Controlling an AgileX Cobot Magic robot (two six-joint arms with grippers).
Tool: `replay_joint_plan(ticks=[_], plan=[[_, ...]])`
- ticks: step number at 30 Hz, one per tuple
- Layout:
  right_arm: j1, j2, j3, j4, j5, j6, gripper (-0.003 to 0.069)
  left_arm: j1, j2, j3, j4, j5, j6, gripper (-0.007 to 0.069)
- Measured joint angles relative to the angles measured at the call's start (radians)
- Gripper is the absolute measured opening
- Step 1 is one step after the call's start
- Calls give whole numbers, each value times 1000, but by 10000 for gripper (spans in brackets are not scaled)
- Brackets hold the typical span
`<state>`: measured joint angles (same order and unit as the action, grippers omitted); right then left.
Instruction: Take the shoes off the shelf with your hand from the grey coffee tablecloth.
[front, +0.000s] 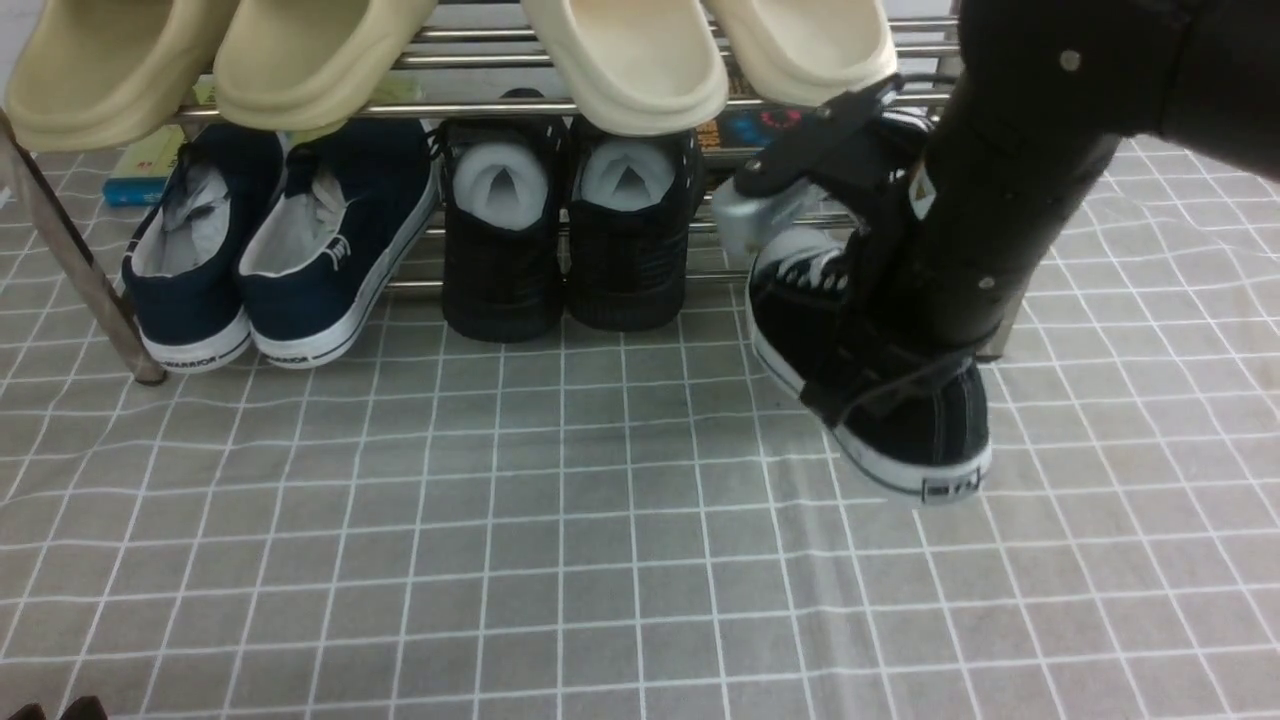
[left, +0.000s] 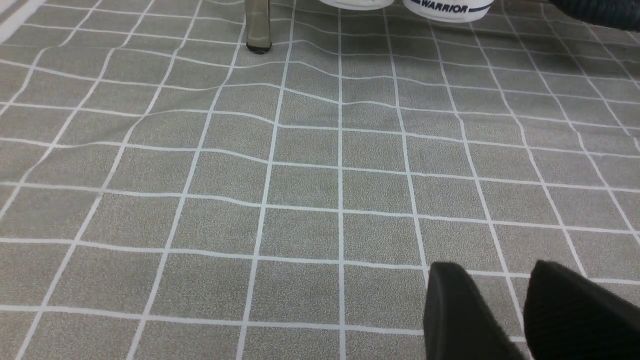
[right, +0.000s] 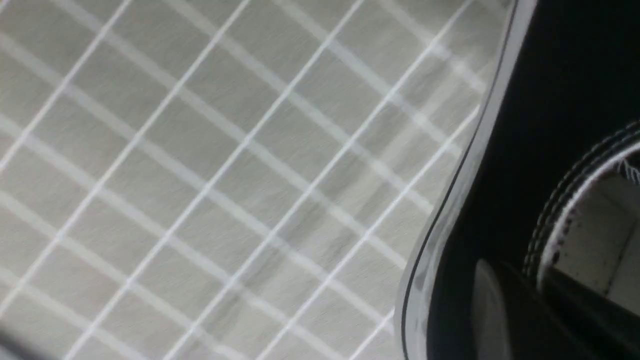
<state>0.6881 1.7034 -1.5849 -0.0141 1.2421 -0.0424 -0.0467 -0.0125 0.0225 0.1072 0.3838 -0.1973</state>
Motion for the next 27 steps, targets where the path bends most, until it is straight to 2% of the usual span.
replay_joint_plan(ticks=[6, 9, 21, 27], plan=[[150, -1, 2, 6, 17, 116, 10, 0, 0, 0, 0, 0, 0, 242], [184, -1, 2, 3, 14, 155, 13, 0, 0, 0, 0, 0, 0, 242], [188, 4, 94, -80, -8, 271, 13, 0, 0, 0, 0, 0, 0, 242], [176, 26, 143, -160, -125, 375, 17, 0, 0, 0, 1, 0, 0, 242]])
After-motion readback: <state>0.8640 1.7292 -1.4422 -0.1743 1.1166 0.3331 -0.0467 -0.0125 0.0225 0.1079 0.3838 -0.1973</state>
